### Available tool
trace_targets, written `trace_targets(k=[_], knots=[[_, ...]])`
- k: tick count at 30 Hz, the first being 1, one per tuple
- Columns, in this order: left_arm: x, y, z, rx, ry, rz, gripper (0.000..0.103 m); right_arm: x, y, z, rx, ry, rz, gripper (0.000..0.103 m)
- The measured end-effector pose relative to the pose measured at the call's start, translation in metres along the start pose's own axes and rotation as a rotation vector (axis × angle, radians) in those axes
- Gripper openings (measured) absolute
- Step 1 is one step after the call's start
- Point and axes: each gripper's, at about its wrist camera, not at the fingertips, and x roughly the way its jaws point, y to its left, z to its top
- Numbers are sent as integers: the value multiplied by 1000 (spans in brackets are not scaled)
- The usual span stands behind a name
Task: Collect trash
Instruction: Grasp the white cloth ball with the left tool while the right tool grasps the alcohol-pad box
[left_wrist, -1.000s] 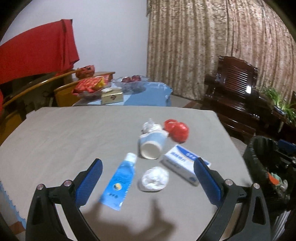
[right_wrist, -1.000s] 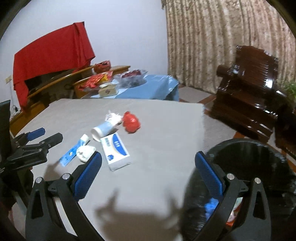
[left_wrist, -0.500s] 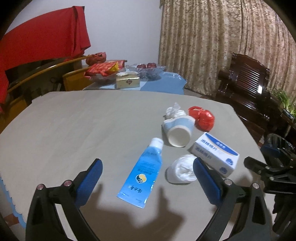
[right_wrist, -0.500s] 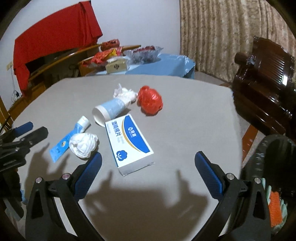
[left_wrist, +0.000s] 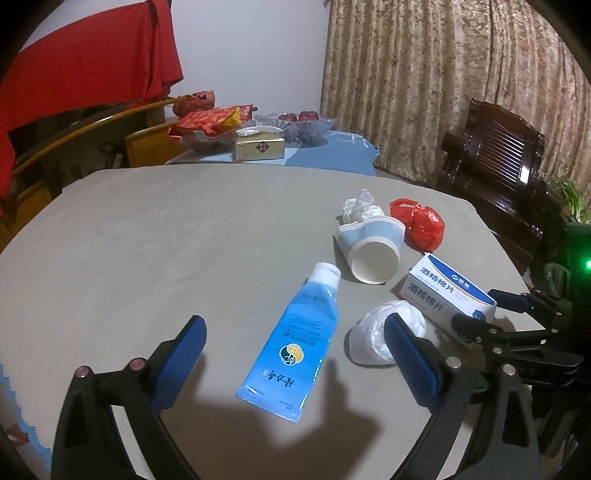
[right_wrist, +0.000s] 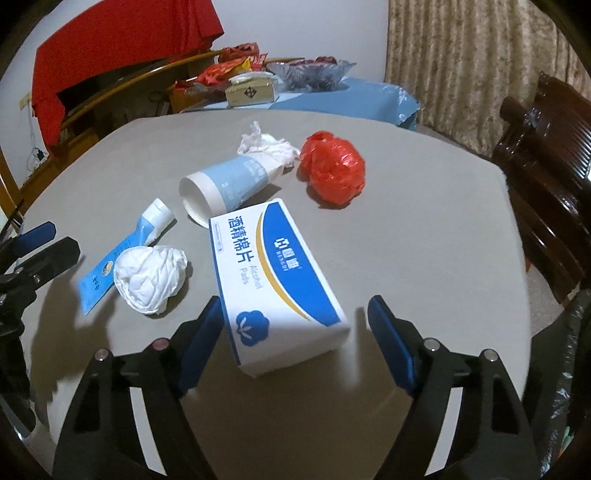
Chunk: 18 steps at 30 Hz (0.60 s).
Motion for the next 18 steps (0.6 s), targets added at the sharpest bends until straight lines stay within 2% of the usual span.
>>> trace_targets(k=[3, 7, 12, 18], knots=[[2, 0, 0, -5, 6, -1, 94, 10, 5, 2, -22, 36, -5, 77], [4, -1, -1, -8, 11, -7, 94, 16, 11, 4, -26, 48, -1, 65], [3, -7, 0, -5, 10, -21, 93, 13, 8, 3, 0, 48, 12, 63], [7, -22, 1, 9, 14, -63, 91, -4, -9, -7, 92, 26, -24, 62]])
